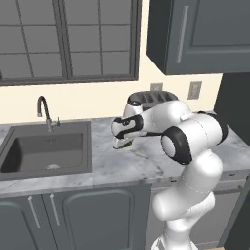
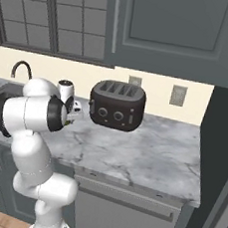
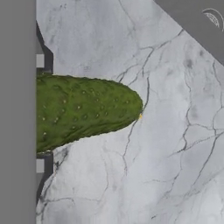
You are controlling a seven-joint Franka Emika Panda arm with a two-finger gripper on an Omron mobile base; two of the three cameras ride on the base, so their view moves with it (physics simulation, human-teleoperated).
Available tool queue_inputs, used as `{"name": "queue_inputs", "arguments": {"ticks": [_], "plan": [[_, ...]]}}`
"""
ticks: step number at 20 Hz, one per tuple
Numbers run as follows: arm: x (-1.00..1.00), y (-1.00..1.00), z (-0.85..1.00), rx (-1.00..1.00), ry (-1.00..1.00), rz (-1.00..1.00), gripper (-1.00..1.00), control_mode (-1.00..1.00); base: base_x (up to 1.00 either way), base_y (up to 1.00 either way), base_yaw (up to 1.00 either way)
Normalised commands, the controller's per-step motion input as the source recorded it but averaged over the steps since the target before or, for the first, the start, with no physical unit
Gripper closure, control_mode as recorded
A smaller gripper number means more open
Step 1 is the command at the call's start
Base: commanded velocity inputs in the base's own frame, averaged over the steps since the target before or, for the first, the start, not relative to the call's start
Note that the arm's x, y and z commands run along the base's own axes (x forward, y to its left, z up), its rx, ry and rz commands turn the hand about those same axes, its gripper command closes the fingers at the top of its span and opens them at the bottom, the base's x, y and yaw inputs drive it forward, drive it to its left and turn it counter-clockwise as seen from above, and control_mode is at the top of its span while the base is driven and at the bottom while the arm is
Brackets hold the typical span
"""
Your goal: Open the fridge, remove the kiwi, cucumber, and fish, and place them on any counter.
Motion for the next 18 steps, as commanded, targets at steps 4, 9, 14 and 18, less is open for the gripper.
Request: {"name": "queue_inputs", "arguments": {"ticks": [4,9,14,18], "plan": [[-0.08,0.00,-0.03,0.00,-0.06,0.00,-1.00,-1.00,0.00,0.00,0.00],[-0.16,0.00,0.15,0.00,-0.13,0.00,-1.00,-1.00,0.00,0.00,0.00],[-0.33,0.00,0.51,0.03,-0.13,0.00,-1.00,-1.00,0.00,0.00,0.00],[-0.48,-0.02,0.77,0.05,-0.08,-0.01,-1.00,-1.00,0.00,0.00,0.00]]}}
